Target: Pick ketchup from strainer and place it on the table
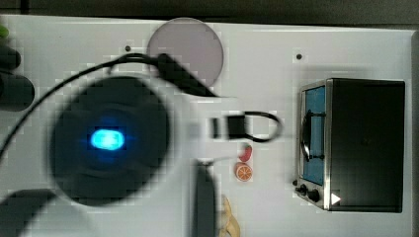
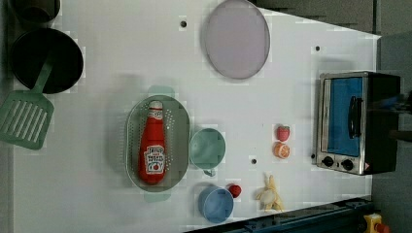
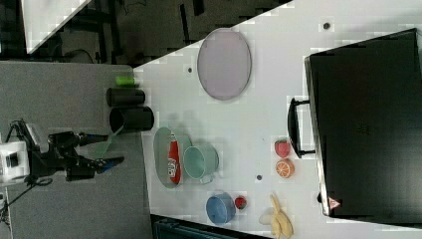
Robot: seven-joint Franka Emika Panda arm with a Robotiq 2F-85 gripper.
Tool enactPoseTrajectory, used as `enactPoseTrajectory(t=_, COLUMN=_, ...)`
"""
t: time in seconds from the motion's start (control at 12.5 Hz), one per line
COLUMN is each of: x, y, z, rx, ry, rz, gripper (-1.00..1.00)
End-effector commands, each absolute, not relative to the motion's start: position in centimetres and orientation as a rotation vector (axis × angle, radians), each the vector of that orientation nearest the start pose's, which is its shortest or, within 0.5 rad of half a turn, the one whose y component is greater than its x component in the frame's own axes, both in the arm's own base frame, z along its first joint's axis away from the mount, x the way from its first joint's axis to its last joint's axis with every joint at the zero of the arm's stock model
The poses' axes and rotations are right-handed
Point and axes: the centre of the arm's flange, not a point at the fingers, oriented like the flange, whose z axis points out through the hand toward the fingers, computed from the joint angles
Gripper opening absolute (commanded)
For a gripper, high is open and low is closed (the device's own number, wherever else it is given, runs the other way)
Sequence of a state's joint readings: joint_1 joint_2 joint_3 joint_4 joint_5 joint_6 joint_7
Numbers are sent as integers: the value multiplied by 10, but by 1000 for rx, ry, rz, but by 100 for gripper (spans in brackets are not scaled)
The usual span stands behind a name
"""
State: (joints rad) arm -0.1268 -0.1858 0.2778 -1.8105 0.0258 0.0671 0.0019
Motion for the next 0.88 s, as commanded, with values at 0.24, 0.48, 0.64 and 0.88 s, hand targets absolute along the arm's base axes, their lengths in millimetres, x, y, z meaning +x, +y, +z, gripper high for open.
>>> enactPoseTrajectory(t=0.24, x=470, y=250, z=553, rx=-3131, ry=583, rz=54, gripper=100)
enactPoseTrajectory(t=0.48, x=450, y=317, z=518, rx=-3144, ry=362, rz=83, gripper=100)
enactPoseTrajectory(t=0.64, x=438, y=349, z=484, rx=-3125, ry=252, rz=95, gripper=100)
enactPoseTrajectory(t=0.88, x=423, y=377, z=424, rx=-3070, ry=162, rz=66, gripper=100)
